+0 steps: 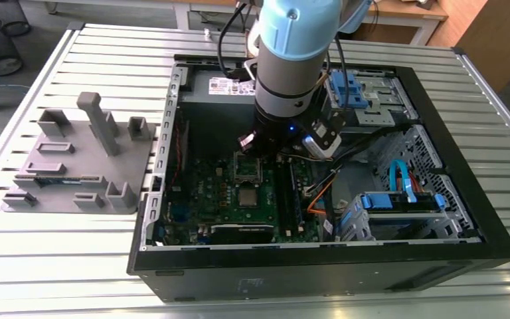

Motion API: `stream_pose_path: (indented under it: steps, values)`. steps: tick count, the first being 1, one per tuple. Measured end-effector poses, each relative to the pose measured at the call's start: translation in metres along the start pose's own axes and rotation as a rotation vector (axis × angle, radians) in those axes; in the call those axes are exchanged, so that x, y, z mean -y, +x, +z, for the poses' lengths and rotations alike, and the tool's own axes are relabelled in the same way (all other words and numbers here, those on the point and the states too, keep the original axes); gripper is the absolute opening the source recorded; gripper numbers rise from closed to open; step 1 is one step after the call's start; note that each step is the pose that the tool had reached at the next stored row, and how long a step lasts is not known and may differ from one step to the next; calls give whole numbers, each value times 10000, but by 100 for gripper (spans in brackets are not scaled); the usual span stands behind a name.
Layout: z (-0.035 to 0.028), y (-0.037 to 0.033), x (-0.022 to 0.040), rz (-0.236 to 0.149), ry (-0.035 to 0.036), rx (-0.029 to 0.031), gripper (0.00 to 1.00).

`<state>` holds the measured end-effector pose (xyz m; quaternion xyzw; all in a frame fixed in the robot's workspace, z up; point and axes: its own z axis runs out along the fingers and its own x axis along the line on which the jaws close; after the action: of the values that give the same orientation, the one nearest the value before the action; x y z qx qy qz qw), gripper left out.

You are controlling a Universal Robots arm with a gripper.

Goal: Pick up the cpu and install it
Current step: 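Close the cpu cover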

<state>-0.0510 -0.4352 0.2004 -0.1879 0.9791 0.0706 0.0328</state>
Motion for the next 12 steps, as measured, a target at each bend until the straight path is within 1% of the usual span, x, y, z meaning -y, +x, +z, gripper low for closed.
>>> stream_pose_path:
  steps: [5,12]
  values:
    - [-16,2,5,1,0,0,11]
    - [-68,5,18,1,-2,2,11]
